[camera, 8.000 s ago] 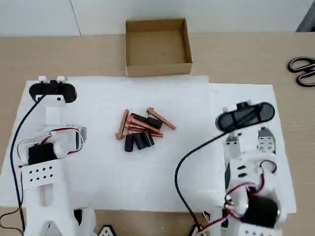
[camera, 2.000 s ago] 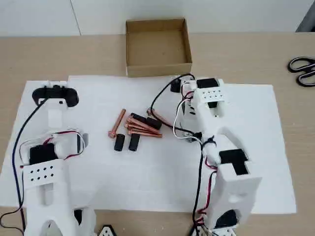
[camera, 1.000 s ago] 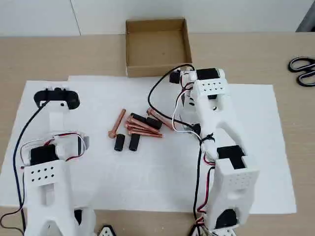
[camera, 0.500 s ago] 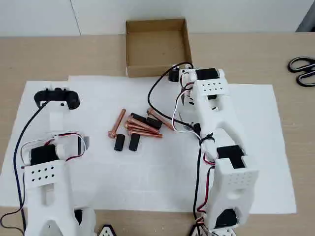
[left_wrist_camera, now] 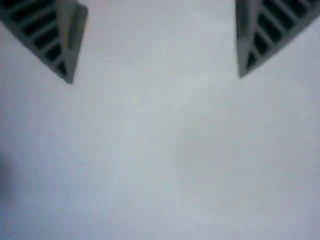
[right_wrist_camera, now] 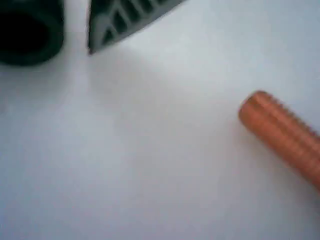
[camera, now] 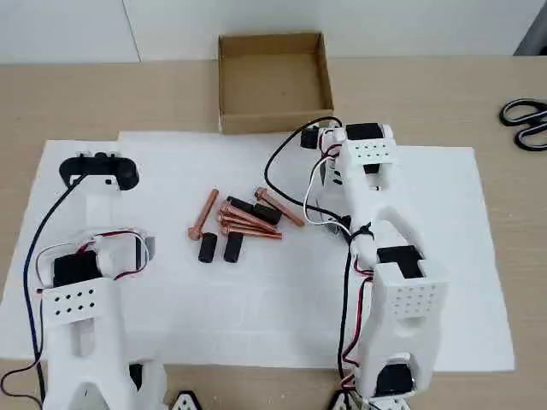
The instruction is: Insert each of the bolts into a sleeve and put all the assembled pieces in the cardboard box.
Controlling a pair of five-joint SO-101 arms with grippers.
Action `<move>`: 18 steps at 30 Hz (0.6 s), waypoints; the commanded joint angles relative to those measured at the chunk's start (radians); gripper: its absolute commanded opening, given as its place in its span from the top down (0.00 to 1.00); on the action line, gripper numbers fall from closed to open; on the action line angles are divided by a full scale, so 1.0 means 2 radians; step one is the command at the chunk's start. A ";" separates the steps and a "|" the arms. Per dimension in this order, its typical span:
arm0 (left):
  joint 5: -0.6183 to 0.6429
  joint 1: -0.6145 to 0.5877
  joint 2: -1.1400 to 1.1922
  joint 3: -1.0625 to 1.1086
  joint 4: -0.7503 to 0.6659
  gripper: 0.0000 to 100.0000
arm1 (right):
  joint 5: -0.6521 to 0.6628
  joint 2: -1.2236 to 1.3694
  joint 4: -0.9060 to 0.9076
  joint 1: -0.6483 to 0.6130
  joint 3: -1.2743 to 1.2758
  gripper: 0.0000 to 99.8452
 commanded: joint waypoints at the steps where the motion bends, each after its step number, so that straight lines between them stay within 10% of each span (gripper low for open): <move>1: -0.004 -0.002 -0.001 -0.003 -0.002 0.80 | 0.002 0.000 -0.003 0.006 -0.008 0.84; 18: -0.004 -0.002 -0.001 -0.003 -0.002 0.80 | -0.051 -0.030 0.052 -0.011 -0.108 1.00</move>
